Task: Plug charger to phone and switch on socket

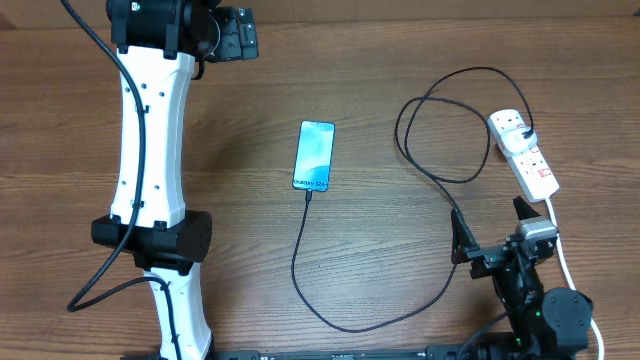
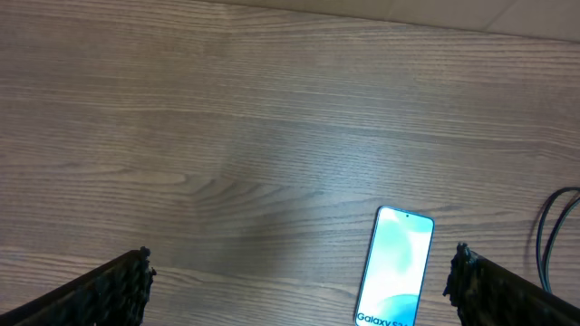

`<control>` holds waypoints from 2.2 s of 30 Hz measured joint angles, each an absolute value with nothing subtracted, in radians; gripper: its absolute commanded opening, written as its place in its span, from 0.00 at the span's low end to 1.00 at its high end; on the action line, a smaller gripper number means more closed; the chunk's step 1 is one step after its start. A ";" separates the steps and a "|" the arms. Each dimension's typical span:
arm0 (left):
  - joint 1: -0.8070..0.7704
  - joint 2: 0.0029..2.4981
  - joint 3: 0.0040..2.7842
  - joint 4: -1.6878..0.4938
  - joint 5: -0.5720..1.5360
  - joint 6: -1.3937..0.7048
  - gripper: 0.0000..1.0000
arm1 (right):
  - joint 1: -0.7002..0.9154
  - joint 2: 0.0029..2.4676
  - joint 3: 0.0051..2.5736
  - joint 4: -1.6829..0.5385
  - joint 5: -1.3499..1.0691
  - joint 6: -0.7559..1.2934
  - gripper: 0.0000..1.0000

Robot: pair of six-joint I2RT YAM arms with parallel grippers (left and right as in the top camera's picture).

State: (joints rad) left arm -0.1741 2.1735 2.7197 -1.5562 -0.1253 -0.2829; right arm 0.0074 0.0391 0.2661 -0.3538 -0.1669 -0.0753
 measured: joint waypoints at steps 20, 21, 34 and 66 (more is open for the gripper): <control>-0.174 2.173 2.720 -1.557 -0.125 -0.283 1.00 | 0.010 0.015 0.033 -0.008 -0.156 -0.083 1.00; -0.174 2.173 2.720 -1.557 -0.125 -0.283 1.00 | 0.014 0.015 0.025 -0.007 -0.154 -0.083 1.00; -0.174 2.173 2.720 -1.557 -0.125 -0.283 1.00 | 0.040 0.015 0.019 -0.082 -0.112 -0.082 1.00; -0.174 2.173 2.720 -1.557 -0.125 -0.283 1.00 | 0.040 0.015 0.019 -0.091 -0.036 -0.079 1.00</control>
State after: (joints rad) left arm -0.1741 2.1735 2.7197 -1.5566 -0.1253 -0.2829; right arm 0.0399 0.0147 0.0185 -0.0906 -0.0357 -0.0788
